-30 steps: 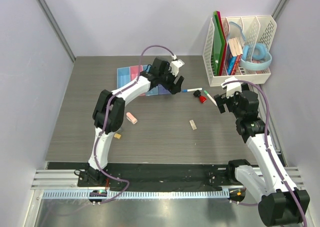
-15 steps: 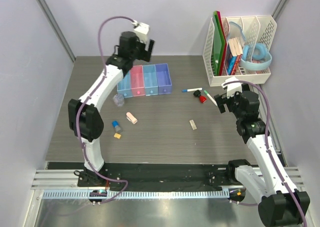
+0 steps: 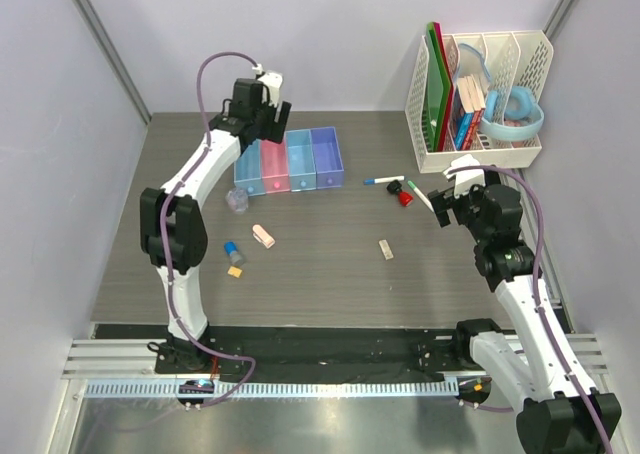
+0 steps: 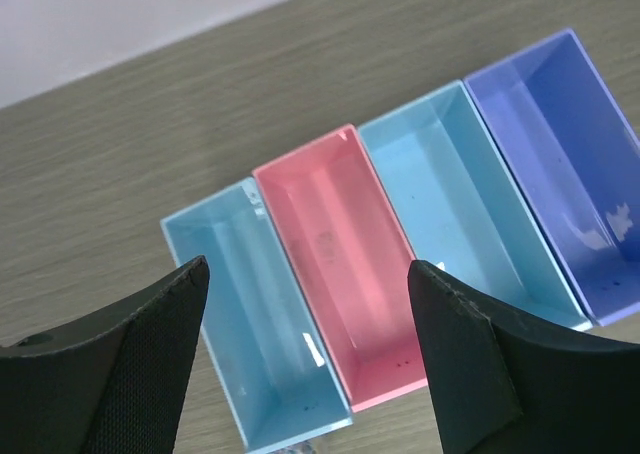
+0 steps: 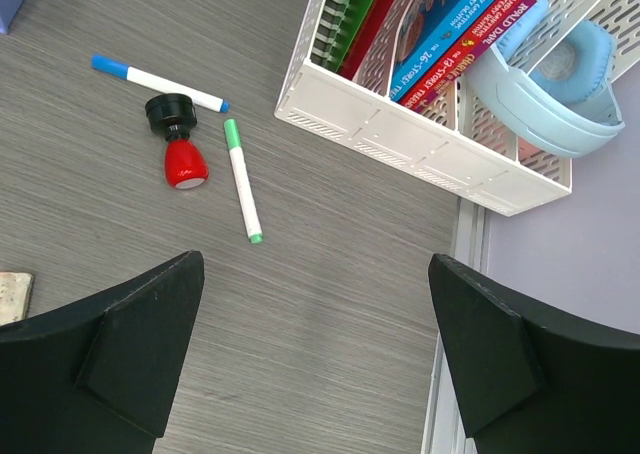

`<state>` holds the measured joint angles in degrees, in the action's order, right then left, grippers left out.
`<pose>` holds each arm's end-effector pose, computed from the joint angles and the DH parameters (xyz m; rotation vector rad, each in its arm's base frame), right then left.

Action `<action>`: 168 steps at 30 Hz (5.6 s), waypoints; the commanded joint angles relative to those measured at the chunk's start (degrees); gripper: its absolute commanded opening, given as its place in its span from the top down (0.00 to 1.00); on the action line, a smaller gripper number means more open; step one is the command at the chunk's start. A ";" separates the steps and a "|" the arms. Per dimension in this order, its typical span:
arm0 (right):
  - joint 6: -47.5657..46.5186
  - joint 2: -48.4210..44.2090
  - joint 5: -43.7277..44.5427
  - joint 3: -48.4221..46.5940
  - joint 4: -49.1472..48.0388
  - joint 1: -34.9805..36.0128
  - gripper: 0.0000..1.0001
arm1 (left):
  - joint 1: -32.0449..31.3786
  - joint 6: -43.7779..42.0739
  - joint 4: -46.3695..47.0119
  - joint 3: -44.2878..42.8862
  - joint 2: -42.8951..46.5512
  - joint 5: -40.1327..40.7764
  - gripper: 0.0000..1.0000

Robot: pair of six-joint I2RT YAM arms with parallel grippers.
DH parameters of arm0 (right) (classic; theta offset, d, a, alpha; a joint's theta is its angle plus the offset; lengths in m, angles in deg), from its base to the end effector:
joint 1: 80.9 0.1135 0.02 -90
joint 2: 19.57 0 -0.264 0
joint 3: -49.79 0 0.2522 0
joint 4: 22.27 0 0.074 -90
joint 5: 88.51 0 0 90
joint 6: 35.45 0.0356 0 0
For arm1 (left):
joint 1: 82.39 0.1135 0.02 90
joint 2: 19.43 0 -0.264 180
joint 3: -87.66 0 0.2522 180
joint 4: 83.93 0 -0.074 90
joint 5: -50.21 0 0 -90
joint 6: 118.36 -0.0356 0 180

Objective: Sort the stationery into containers
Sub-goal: Move the storage box to the center of the board, then pick up the stationery from the center of the board.

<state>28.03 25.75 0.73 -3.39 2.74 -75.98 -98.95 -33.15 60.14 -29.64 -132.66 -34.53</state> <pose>0.1882 0.0167 0.3034 -0.5175 1.8047 -0.2474 0.4501 -0.1304 0.3162 0.3401 2.0969 -0.0240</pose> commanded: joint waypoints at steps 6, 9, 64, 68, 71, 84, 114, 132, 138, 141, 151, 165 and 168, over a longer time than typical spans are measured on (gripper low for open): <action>0.68 -1.46 -0.74 -0.13 -1.23 0.34 0.00 | -0.05 6.01 -4.19 -3.59 -5.33 -0.51 0.22; 0.68 -1.37 -0.92 -0.04 -1.31 0.34 0.00 | -0.05 6.55 -4.28 -2.63 -6.39 1.07 0.22; 0.60 -0.58 -1.18 0.57 -1.14 0.34 0.00 | -6.73 1.54 2.05 -2.98 -17.64 1.51 0.27; 0.60 -0.50 -1.18 0.57 -1.23 0.43 0.00 | -6.82 1.46 2.92 -2.71 -16.50 1.77 0.25; 0.59 -0.58 -1.35 0.66 -1.23 0.43 0.00 | -6.73 1.37 2.84 -2.89 -15.36 1.95 0.25; 0.25 -0.41 -3.11 0.13 -0.61 0.43 0.00 | -6.82 2.51 2.40 0.45 -7.10 0.55 0.21; -0.72 -2.17 -6.80 -0.66 3.08 0.43 0.00 | 6.10 -6.54 -11.84 25.23 15.32 -3.76 0.05; -0.72 -1.64 -6.81 -0.57 3.17 0.35 0.00 | 8.29 -6.72 -8.15 25.94 8.38 -4.91 0.12; -0.55 -1.55 -6.81 -0.48 3.17 0.43 0.00 | 9.00 -6.37 -7.36 25.50 6.97 -6.75 0.17; -0.63 -1.55 -6.80 -0.57 3.26 0.34 0.00 | 9.00 -6.36 -7.62 25.41 6.18 -7.45 0.21; -0.46 -1.73 -6.80 -0.48 3.17 0.34 0.00 | 9.09 -6.28 -7.45 25.68 5.65 -8.25 0.29; -0.55 -1.81 -6.72 -0.39 3.17 0.34 0.00 | 9.09 -5.93 -7.62 26.11 5.91 -9.47 0.56; -0.46 -1.73 -7.07 -0.66 3.26 0.26 0.00 | 9.09 -5.66 -8.15 26.12 6.53 -10.35 0.64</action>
<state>27.48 24.55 -5.71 -2.65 7.00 -75.78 -90.23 -39.27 51.61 -3.63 -127.20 -42.55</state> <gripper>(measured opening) 0.996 0.606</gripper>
